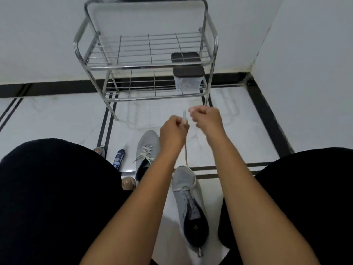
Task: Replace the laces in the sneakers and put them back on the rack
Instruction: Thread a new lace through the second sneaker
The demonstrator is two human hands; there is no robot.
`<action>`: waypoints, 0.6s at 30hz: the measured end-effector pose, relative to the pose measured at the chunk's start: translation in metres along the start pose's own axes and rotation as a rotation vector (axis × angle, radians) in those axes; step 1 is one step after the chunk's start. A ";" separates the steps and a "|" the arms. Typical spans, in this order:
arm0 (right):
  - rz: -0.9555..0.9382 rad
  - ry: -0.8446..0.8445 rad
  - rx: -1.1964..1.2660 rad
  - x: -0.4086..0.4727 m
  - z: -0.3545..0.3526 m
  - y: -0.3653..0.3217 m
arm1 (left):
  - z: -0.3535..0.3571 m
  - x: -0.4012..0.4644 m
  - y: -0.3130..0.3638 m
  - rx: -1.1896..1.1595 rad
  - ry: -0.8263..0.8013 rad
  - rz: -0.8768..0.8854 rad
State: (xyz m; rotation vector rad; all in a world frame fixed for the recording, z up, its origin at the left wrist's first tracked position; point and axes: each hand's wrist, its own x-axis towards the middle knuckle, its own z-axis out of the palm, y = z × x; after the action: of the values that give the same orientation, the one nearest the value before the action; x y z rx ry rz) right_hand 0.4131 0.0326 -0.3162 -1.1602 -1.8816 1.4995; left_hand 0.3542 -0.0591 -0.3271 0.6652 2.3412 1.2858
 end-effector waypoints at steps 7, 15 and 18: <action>-0.250 -0.203 -0.055 -0.006 -0.059 -0.120 | -0.062 0.016 0.096 -0.120 -0.089 0.227; -0.397 -0.298 0.039 -0.024 -0.075 -0.162 | -0.097 0.009 0.126 -0.273 -0.118 0.290; -0.422 -0.311 0.050 -0.028 -0.074 -0.161 | -0.102 0.003 0.123 -0.414 -0.150 0.291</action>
State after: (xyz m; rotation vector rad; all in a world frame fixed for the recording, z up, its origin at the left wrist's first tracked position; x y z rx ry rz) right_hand 0.4333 0.0427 -0.1385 -0.4787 -2.1081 1.5303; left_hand 0.3238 -0.0684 -0.1705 0.9436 1.8239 1.7142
